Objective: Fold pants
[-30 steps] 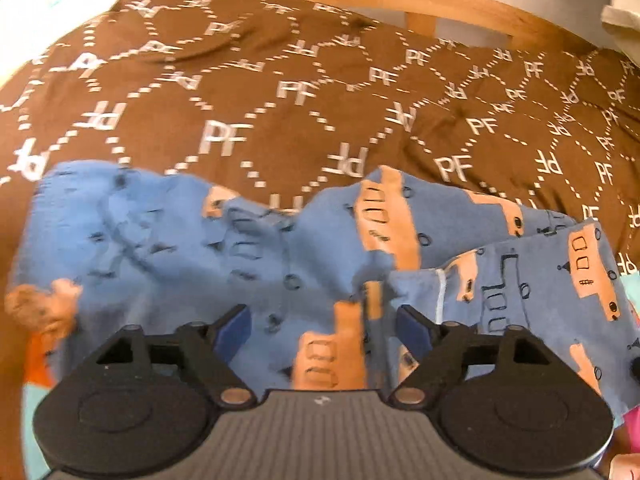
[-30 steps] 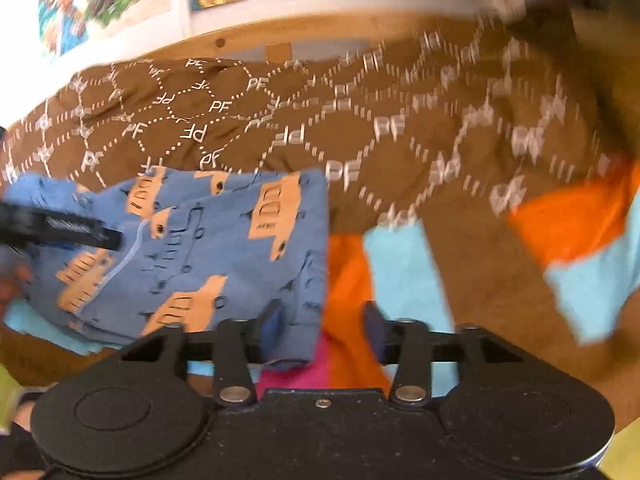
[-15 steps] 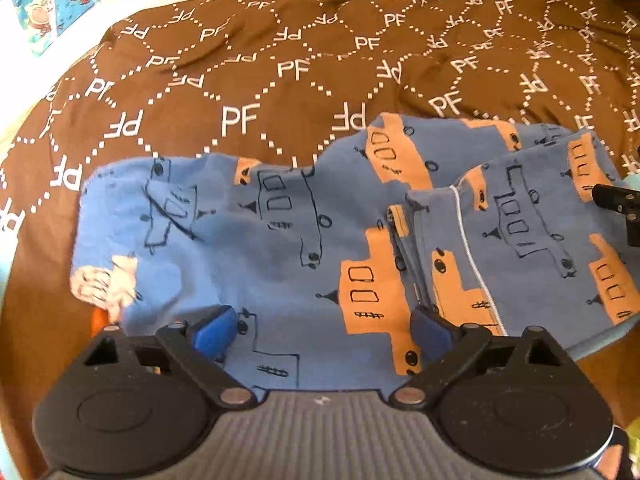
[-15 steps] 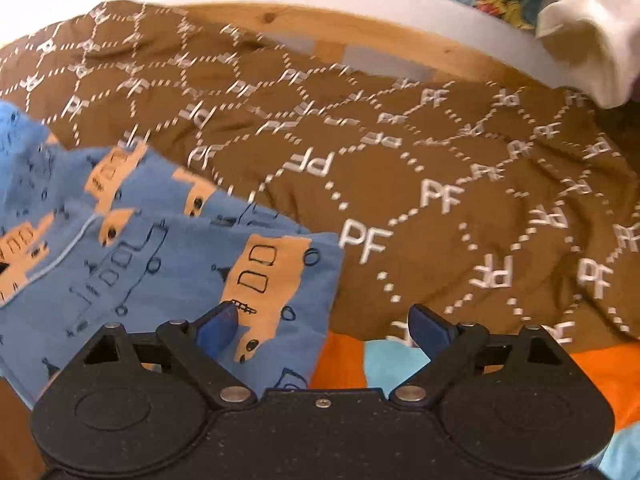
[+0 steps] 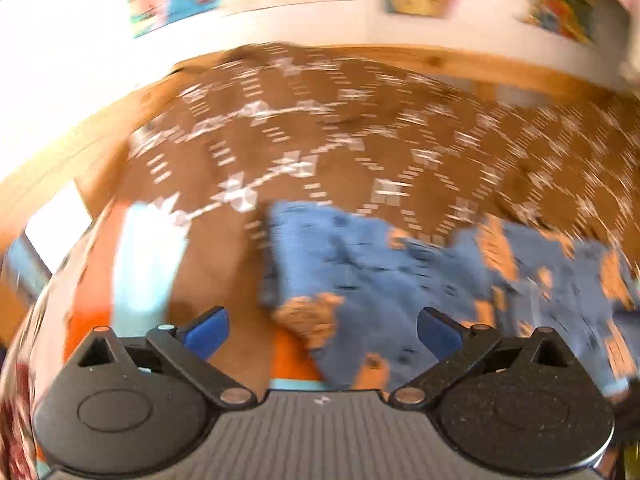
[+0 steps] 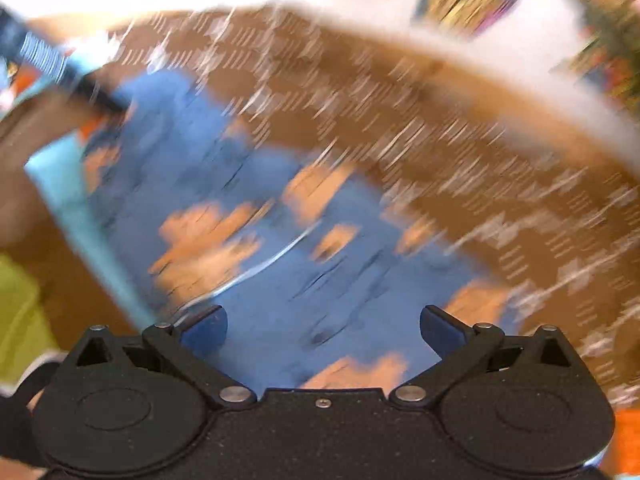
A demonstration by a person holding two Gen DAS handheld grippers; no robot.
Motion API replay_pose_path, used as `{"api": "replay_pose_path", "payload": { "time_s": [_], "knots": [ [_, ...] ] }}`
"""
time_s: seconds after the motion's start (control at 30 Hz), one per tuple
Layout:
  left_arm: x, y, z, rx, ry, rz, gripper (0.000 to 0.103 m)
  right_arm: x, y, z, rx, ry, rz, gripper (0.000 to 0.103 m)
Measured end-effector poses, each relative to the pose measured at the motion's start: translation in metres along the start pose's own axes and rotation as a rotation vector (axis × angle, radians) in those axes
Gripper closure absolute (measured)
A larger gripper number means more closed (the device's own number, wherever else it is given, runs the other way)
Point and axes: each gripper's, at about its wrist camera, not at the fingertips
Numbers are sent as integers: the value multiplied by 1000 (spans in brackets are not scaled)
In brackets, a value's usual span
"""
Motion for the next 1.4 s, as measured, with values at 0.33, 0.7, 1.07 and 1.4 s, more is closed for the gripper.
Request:
{"api": "replay_pose_path", "payload": {
  "time_s": [0.33,0.7,1.07,1.4],
  "knots": [
    [18,30,1,-162,50,-104,43,-7,-38,98,-211,185,109,1],
    [25,29,-6,-197,63,-147,79,32,19,247,-531,-5,316,1],
    [33,34,-7,-227,55,-133,91,80,44,249,-629,-143,429,41],
    [36,33,-7,-228,40,-130,91,97,61,251,-622,-91,481,66]
  ]
}}
Point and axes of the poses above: each gripper's, at about its wrist camera, not at the fingertips, and x roughly the way its jaws point, y to its left, z to its top, and after that the axes turned 5 degrees about -x, right-handed
